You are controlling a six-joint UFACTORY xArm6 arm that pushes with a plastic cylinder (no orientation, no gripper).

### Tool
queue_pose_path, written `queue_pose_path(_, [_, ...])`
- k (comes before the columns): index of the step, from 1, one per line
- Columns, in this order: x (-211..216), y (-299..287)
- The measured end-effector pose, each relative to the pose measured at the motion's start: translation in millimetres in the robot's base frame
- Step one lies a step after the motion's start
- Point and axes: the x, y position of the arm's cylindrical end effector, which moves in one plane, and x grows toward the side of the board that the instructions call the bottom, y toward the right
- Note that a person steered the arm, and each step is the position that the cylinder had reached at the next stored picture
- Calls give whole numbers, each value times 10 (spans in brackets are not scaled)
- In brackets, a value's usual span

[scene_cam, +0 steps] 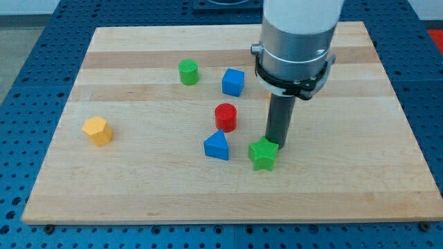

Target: Push green star towards bottom center

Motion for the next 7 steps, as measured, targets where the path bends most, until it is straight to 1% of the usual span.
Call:
queue_pose_path(2, [275, -92])
queue_pose_path(5, [327, -183])
queue_pose_path(7, [454, -308])
